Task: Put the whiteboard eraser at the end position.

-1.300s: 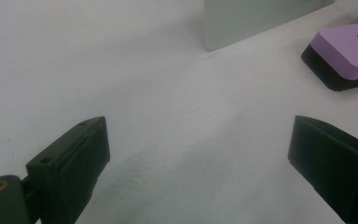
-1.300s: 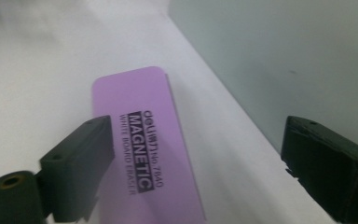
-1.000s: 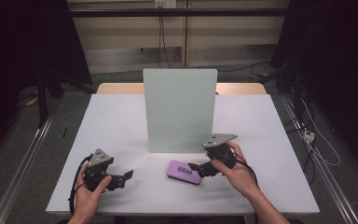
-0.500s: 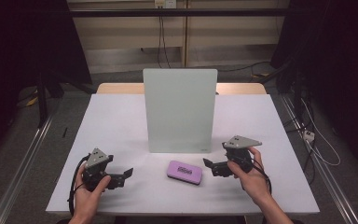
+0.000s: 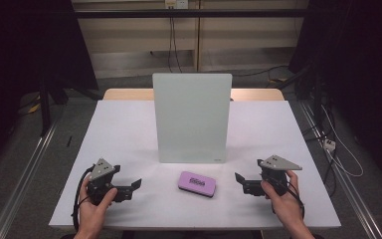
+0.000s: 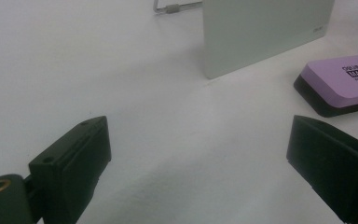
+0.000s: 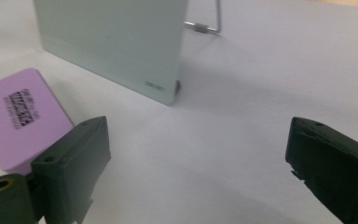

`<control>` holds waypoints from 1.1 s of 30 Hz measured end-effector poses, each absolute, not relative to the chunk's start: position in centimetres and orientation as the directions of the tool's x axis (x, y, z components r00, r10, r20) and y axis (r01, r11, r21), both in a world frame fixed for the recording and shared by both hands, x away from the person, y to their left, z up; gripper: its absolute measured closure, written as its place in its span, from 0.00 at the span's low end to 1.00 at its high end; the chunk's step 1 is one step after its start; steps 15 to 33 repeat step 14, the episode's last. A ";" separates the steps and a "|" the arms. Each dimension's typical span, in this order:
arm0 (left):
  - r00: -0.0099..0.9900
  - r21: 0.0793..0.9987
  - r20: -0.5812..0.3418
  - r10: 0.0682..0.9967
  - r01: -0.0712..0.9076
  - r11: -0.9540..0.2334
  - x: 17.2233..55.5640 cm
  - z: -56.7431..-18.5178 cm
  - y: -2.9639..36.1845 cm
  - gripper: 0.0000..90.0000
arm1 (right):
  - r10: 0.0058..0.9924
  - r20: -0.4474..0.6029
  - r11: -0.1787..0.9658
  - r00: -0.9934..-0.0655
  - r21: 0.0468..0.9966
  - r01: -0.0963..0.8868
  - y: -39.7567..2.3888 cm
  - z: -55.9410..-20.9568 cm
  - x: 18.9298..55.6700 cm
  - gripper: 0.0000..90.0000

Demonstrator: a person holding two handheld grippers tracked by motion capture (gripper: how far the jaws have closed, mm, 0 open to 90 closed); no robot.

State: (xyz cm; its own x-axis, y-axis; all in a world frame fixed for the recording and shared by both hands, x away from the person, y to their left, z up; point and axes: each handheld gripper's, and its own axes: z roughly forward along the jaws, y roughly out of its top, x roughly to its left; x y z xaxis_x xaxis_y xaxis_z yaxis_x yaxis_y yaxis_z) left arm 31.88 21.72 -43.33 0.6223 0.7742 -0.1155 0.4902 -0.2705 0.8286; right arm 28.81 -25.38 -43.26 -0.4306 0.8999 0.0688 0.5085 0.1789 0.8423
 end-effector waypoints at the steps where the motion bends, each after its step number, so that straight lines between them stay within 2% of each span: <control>1: 0.622 0.829 -0.113 0.774 0.489 -0.272 31.9 -43.3 21.7 0.07 | 0.904 0.069 0.173 -0.423 0.844 0.508 -25.6 -43.4 28.7 0.07; 10: 0.622 0.827 -0.118 0.774 0.492 -0.270 31.8 -43.3 21.8 0.07 | 0.923 0.070 0.129 -0.379 0.871 0.475 -26.6 -44.1 27.9 0.06; 33: 0.624 0.825 -0.119 0.773 0.495 -0.273 31.8 -43.3 21.8 0.07 | 0.918 0.064 0.142 -0.391 0.869 0.474 -26.3 -44.2 28.0 0.07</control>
